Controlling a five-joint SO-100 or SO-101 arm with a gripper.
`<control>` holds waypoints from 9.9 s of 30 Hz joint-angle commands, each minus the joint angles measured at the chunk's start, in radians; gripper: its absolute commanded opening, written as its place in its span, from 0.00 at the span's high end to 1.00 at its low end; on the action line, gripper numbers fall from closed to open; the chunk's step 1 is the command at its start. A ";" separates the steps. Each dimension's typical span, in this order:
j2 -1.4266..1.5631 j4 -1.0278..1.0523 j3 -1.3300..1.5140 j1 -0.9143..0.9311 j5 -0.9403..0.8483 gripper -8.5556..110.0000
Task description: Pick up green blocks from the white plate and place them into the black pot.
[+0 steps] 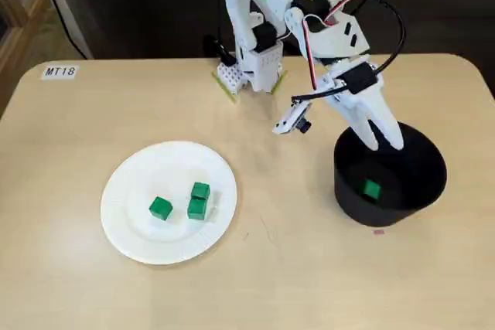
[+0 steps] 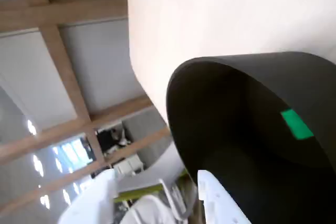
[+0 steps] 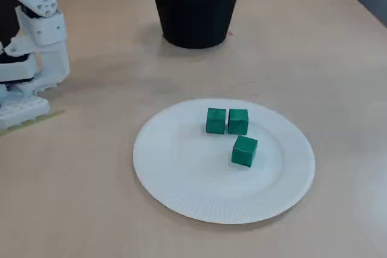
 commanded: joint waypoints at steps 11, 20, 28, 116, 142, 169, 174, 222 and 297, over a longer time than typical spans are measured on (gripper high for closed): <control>-0.135 0.466 -0.282 0.703 -0.207 0.95; -0.437 0.485 -0.468 0.979 -0.245 0.81; -0.753 0.759 -0.827 1.048 -0.276 0.73; -0.077 -0.402 0.123 -0.103 -0.086 0.95; -0.009 0.135 -0.126 0.123 -0.100 0.95; -0.388 0.827 -0.557 0.744 -0.288 0.95; -0.485 0.894 -0.583 0.765 -0.299 0.95; -0.914 1.092 -0.914 0.821 1.140 0.86; -1.143 1.138 -1.384 0.919 0.980 0.95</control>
